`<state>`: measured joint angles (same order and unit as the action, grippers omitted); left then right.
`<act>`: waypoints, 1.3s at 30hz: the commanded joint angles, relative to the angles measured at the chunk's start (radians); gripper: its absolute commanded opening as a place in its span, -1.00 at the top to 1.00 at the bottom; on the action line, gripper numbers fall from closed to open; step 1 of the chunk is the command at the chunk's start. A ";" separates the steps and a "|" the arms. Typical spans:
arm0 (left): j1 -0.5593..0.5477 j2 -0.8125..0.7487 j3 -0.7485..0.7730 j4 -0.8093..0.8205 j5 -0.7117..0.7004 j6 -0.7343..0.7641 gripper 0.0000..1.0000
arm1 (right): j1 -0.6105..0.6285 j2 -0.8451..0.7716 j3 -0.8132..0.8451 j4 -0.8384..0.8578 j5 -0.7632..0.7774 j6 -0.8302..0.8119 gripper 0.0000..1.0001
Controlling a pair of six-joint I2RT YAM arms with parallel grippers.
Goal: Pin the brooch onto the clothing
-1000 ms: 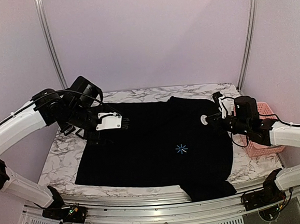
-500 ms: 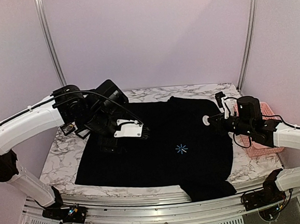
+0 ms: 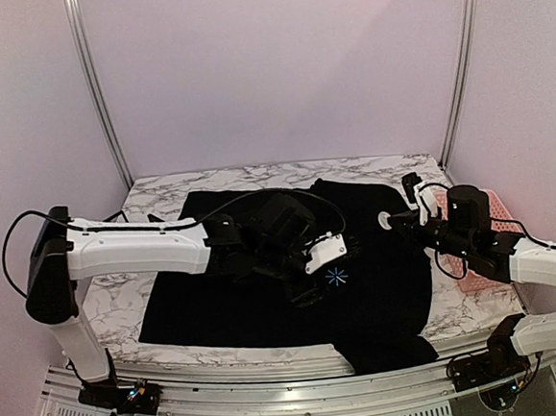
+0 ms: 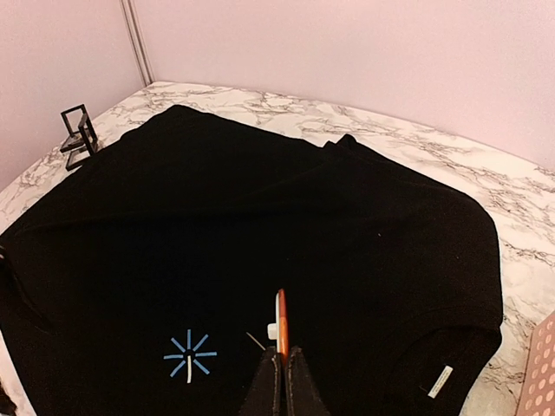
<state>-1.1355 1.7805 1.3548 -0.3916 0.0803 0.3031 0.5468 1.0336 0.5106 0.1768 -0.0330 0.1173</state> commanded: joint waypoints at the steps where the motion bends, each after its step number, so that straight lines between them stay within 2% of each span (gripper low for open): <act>1: -0.010 0.206 0.122 0.203 0.017 -0.144 -0.47 | -0.008 -0.040 -0.021 0.096 0.020 -0.039 1.00; 4: -0.009 0.318 0.213 0.189 0.007 -0.162 -0.51 | -0.007 -0.041 -0.018 0.081 -0.004 -0.005 1.00; 10: -0.009 0.432 0.257 0.204 -0.037 -0.191 -0.57 | -0.006 -0.012 -0.013 0.022 -0.018 0.019 1.00; 14: 0.004 0.515 0.302 0.149 -0.099 -0.232 -0.46 | -0.007 -0.018 0.001 -0.039 0.010 0.030 1.00; 16: 0.015 0.537 0.294 0.130 -0.110 -0.232 -0.20 | -0.006 -0.029 0.004 -0.043 -0.005 0.021 1.00; 20: 0.017 0.516 0.238 0.127 -0.076 -0.176 0.70 | -0.007 -0.041 0.027 -0.054 -0.044 -0.002 1.00; 22: 0.019 0.479 0.193 0.144 -0.036 -0.149 0.98 | -0.006 -0.041 0.034 -0.052 -0.067 -0.009 1.00; 27: 0.033 0.353 0.069 0.212 0.059 -0.091 1.00 | -0.007 -0.028 0.030 -0.044 -0.093 -0.009 1.00; 32: 0.068 0.132 -0.108 0.372 0.327 -0.043 1.00 | -0.005 0.003 -0.035 0.037 -0.138 -0.019 1.00; 35: 0.080 0.097 -0.128 0.432 0.409 -0.052 1.00 | -0.003 0.033 -0.063 0.153 -0.207 -0.028 1.00; 39: 0.090 0.114 -0.167 0.560 0.416 -0.088 1.00 | -0.003 0.076 -0.071 0.244 -0.220 -0.115 1.00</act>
<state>-1.0599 1.8854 1.2373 0.0036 0.3901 0.2310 0.5468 1.0718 0.4507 0.2836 -0.1982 0.0841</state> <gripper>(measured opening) 0.014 0.008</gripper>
